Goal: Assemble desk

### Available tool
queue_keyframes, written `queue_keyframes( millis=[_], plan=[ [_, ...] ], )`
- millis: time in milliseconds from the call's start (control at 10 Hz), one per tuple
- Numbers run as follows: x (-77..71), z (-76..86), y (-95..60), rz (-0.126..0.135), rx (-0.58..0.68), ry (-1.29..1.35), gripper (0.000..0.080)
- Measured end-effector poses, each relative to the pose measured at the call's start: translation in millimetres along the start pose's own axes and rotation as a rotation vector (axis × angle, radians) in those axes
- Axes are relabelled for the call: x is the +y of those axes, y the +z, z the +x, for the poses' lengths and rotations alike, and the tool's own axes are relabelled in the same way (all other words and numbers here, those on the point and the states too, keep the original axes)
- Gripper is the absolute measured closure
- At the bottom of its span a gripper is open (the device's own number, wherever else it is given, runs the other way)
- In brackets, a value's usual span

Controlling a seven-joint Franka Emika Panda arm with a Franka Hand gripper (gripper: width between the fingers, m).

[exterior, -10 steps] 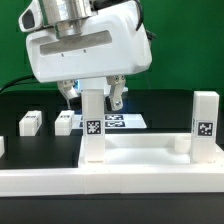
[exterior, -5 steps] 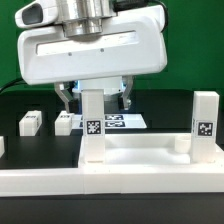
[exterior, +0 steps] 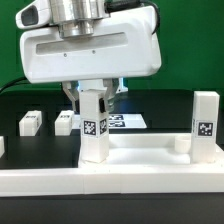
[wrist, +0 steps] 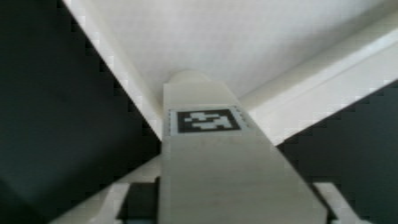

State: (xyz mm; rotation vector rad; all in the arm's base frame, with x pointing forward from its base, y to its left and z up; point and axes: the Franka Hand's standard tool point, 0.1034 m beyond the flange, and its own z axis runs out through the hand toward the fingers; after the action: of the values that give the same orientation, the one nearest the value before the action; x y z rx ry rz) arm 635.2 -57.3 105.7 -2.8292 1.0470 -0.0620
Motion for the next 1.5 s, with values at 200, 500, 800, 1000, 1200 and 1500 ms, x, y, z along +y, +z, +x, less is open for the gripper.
queue_keyframes(
  millis=[200,500,800,1000,1200,1500],
  plan=[
    [1.7,-1.9,0.0,-0.001,-0.015,0.350,0.0499],
    [8.2,1.1,1.4,0.073,-0.088,0.828,0.0505],
    [6.1,-0.5,2.0,0.069,-0.091,0.899,0.0505],
    [3.6,-2.6,4.8,0.062,-0.065,0.647,0.0276],
    [-0.9,-7.8,7.0,0.060,-0.055,0.352,0.0188],
    [1.4,-7.7,6.0,0.064,-0.030,0.193,0.0152]
  ],
)
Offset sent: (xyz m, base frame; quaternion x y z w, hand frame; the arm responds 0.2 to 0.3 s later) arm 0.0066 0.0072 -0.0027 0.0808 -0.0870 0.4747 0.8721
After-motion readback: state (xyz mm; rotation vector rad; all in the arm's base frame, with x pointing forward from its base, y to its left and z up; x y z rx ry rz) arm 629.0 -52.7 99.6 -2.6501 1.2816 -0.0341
